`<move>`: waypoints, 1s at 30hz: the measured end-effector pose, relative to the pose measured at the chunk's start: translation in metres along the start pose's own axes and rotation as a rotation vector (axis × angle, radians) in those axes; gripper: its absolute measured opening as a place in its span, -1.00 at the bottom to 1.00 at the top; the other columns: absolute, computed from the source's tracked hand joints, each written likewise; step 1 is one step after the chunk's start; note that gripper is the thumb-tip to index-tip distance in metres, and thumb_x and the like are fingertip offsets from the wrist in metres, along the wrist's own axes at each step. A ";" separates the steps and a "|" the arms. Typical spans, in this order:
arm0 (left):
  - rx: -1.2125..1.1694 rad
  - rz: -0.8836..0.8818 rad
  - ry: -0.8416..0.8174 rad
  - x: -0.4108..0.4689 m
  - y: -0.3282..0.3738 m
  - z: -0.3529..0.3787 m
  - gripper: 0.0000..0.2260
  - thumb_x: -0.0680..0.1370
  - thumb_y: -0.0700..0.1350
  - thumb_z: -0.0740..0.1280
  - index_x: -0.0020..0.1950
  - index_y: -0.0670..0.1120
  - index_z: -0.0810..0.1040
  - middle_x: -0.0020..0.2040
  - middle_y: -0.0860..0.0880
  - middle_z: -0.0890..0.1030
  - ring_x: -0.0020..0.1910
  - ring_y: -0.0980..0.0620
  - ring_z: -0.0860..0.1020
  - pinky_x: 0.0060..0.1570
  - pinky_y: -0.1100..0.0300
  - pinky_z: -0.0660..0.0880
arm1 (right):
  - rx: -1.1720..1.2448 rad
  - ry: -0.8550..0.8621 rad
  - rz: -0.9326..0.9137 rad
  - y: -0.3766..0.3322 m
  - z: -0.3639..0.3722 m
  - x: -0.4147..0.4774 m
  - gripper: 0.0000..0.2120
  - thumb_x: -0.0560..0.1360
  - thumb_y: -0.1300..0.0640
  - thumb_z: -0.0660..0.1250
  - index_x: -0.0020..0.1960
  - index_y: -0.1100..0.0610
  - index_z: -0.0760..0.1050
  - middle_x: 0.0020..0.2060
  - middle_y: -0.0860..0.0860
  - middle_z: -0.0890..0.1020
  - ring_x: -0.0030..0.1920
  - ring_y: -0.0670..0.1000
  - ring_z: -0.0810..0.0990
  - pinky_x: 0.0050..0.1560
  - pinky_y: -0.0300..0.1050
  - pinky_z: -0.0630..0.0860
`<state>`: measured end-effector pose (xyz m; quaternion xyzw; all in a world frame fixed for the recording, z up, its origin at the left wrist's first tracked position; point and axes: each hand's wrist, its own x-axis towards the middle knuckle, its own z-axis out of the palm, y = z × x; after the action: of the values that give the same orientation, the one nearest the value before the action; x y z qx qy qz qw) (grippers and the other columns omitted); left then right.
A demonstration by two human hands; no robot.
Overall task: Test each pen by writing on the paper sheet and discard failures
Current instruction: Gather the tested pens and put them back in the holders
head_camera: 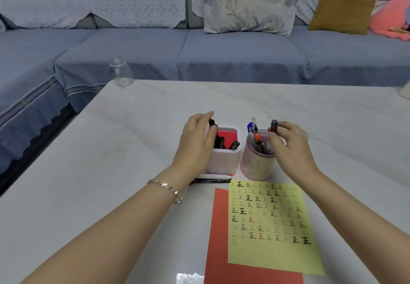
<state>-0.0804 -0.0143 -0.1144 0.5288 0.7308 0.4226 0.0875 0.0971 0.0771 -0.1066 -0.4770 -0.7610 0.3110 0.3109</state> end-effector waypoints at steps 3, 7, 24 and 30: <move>0.045 -0.113 -0.005 -0.023 -0.026 -0.006 -0.56 0.61 -0.06 0.16 0.47 -0.12 0.19 0.43 -0.04 0.28 0.40 0.06 0.24 0.33 0.30 0.13 | -0.064 0.031 -0.029 -0.003 -0.006 -0.007 -0.65 0.52 0.20 0.23 0.30 0.19 0.42 0.37 0.10 0.32 0.43 0.02 0.13 0.30 -0.28 0.06; 0.418 -0.190 -0.428 -0.046 -0.067 -0.010 -0.47 0.52 0.03 0.30 0.44 -0.06 0.23 0.37 -0.01 0.36 0.36 -0.04 0.31 0.29 0.15 0.21 | -0.051 0.153 -0.327 -0.022 -0.004 -0.029 -0.81 0.48 0.26 0.27 0.07 0.15 0.56 0.17 0.04 0.43 0.23 -0.10 0.24 0.16 -0.59 0.06; 0.409 0.001 -0.582 -0.075 -0.036 -0.042 -0.87 0.56 -0.13 0.20 0.07 -0.12 0.42 -0.06 -0.07 0.54 -0.10 -0.06 0.51 -0.14 0.12 0.38 | -0.441 -0.528 -0.664 -0.024 0.081 -0.065 -0.57 0.43 0.18 0.34 0.30 0.15 0.41 0.12 0.10 0.55 0.15 0.17 0.49 0.20 -0.01 0.35; -0.359 -0.329 -0.242 -0.072 -0.009 -0.057 -0.84 0.39 -0.32 0.46 -0.16 -0.10 0.56 -0.42 0.05 0.57 -0.46 0.14 0.50 -0.39 0.31 0.45 | -0.075 -0.658 -0.350 -0.042 0.054 -0.066 -0.91 0.54 0.09 0.25 -0.04 -0.10 0.42 -0.22 -0.13 0.47 -0.21 -0.21 0.43 -0.17 -0.32 0.36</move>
<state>-0.0885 -0.1055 -0.1080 0.4257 0.7046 0.4592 0.3340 0.0564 -0.0081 -0.1189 -0.2253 -0.9010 0.3618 0.0806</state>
